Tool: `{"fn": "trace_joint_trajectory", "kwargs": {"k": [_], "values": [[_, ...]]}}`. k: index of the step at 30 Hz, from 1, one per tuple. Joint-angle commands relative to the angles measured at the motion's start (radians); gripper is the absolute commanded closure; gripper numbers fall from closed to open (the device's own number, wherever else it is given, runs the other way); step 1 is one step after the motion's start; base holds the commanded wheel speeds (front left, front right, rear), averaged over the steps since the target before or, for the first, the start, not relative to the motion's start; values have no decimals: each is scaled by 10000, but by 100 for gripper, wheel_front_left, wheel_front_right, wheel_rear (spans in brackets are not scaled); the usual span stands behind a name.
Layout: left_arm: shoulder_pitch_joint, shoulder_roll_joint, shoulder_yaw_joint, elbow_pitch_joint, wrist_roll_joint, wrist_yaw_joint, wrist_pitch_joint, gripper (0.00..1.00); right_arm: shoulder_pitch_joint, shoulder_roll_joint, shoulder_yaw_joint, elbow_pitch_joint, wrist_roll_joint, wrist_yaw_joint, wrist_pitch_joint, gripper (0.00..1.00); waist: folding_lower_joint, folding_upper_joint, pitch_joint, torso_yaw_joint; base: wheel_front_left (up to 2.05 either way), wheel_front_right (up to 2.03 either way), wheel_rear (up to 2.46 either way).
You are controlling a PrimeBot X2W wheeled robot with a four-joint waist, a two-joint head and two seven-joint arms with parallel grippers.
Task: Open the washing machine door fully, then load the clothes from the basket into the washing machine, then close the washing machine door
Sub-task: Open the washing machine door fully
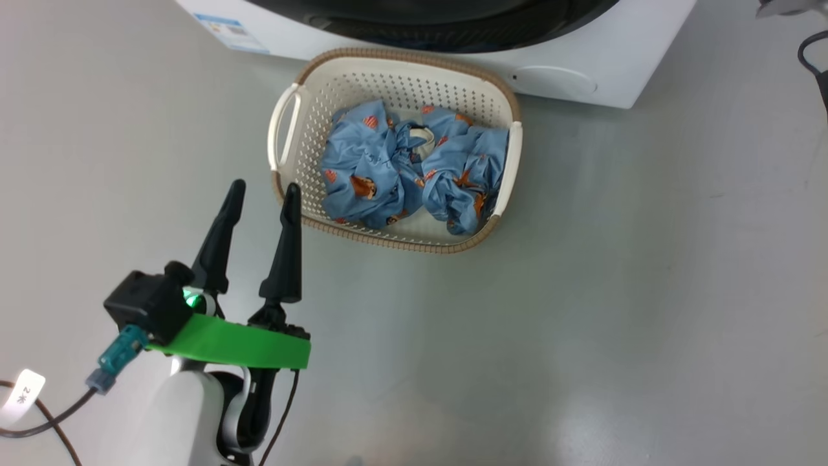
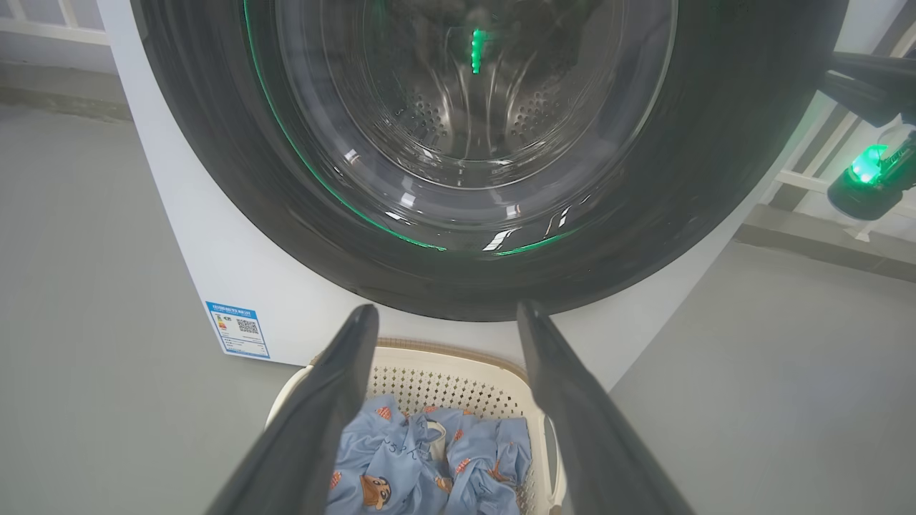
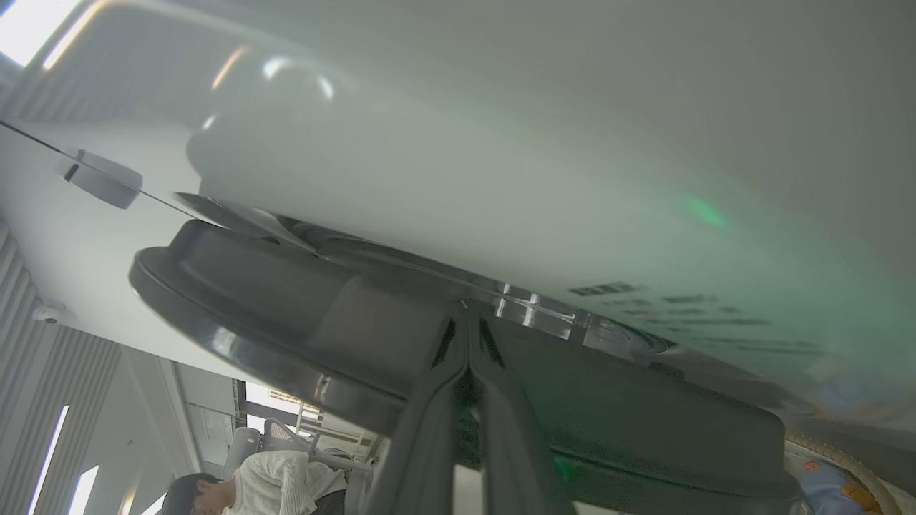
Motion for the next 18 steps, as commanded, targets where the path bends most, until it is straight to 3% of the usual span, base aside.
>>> {"fn": "trace_joint_trajectory", "kwargs": {"k": [1,10,18], "values": [[-157,200,300,-285,-134,-16,-63,0,-179,119,69,-205,-148,16,24,100,0,0,181,148,0,0,0],[-233,199,198,-315,-327,-16,-63,0,-560,263,283,15,-391,16,20,100,0,0,347,311,0,0,0],[-117,199,317,-192,-236,-16,-63,0,64,356,676,-484,-356,16,493,100,0,0,-28,160,0,0,0]]}}
